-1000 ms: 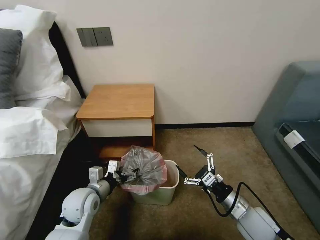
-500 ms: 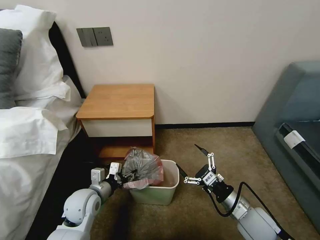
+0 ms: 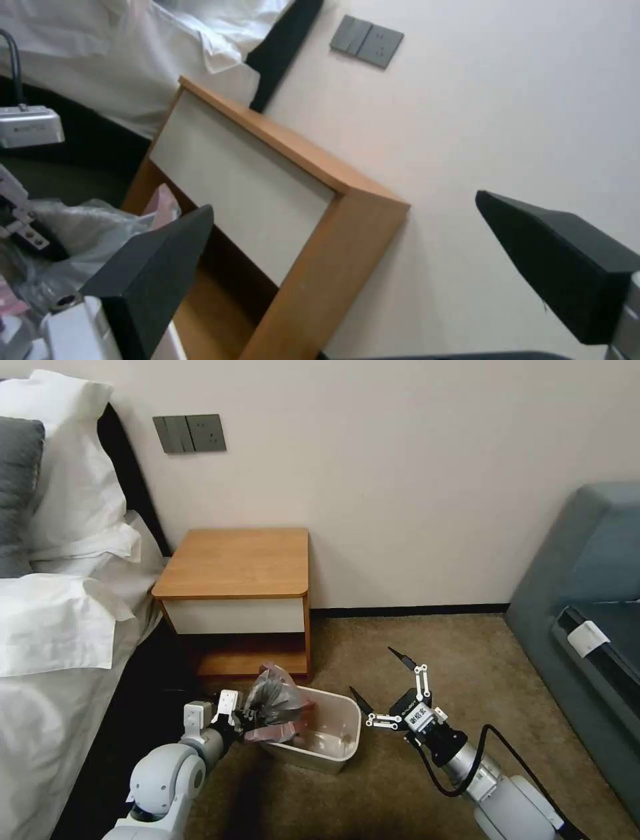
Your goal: Pick up the garbage bag from the table and place it over the trash can.
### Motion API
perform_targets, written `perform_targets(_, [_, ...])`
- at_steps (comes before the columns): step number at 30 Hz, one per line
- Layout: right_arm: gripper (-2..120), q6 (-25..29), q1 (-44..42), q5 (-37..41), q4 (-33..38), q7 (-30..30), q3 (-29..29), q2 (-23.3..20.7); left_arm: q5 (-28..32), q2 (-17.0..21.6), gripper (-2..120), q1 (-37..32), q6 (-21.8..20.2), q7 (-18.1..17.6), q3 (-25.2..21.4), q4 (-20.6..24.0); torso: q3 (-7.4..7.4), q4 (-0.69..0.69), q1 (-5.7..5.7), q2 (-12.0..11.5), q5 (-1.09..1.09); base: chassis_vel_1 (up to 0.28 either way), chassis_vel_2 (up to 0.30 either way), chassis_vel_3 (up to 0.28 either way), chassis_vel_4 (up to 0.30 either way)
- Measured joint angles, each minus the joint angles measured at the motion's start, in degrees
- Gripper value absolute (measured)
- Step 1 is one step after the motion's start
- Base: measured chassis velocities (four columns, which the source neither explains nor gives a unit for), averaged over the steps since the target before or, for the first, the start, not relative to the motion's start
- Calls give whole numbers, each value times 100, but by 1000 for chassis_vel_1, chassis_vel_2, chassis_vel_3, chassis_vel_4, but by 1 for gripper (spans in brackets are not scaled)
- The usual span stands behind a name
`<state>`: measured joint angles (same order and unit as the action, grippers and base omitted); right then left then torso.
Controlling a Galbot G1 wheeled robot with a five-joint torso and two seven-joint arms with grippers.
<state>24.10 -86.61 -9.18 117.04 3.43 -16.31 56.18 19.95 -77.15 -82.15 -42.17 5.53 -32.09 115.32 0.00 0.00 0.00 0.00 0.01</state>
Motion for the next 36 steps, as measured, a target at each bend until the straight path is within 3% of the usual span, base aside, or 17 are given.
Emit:
perform_targets(4, [100, -15, 14, 13, 81, -8, 39, 16, -5, -48, 5, -101, 78, -132, -37, 136, 0, 0, 0, 0, -1, 0, 0, 0, 0])
perform_targets(9, [100, -432, 4, 527, 468, -111, 231, 32, 101, -176, 5, -416, 392, -421, -81, 694, 0, 0, 0, 0, -1, 0, 0, 0, 0])
perform_targets(11, [100, -949, -5, 1390, 868, -160, 410, 29, 113, -229, 5, -702, 502, -488, -73, 1223, 0, 0, 0, 0, 0, 0, 0, 0, 0])
perform_targets(12, [100, -949, -5, 1390, 868, -160, 410, 29, 113, -229, 5, -702, 502, -488, -73, 1223, 0, 0, 0, 0, 0, 0, 0, 0, 0])
perform_targets(14, [100, -1600, 71, 2403, 1409, -473, 692, 29, -101, -268, 5, -950, 686, -554, -48, 1674, 0, 1, 0, 0, -1, 0, 0, 0, 0])
perform_targets(15, [100, -1600, 71, 2403, 1409, -473, 692, 29, -101, -268, 5, -950, 686, -554, -48, 1674, 0, 1, 0, 0, -1, 0, 0, 0, 0])
perform_targets(18, [100, -2455, 211, 3614, 1963, -865, 959, 50, -443, -337, 5, -1163, 918, -632, -27, 2023, -1, 1, 0, 0, -1, 0, 0, 0, 0])
perform_targets(19, [100, -2455, 211, 3614, 1963, -865, 959, 50, -443, -337, 5, -1163, 918, -632, -27, 2023, -1, 1, 0, 0, -1, 0, 0, 0, 0])
perform_targets(23, [100, -3602, 430, 4616, 2242, -898, 1097, 34, -727, -425, 5, -1361, 1180, -687, 7, 2139, 0, 0, 0, 0, -1, 0, 0, 0, 0])
perform_targets(26, [100, -3718, 516, 4666, 2190, -815, 1155, 8, -742, -441, 5, -1381, 1204, -701, 20, 2153, 0, 0, 0, 0, -1, 0, 0, 0, 0])
perform_targets(28, [100, -4101, 846, 4936, 1892, -611, 1477, -20, -751, -534, 5, -1376, 1236, -729, 79, 2197, 0, 0, 0, 0, -1, 0, 0, 0, 0])
perform_targets(36, [100, -4197, 1410, 4901, 1336, -624, 1953, 198, -751, -577, 5, -1431, 1240, -731, 88, 2233, 0, 1, 0, 0, -1, 0, 0, 0, 0])
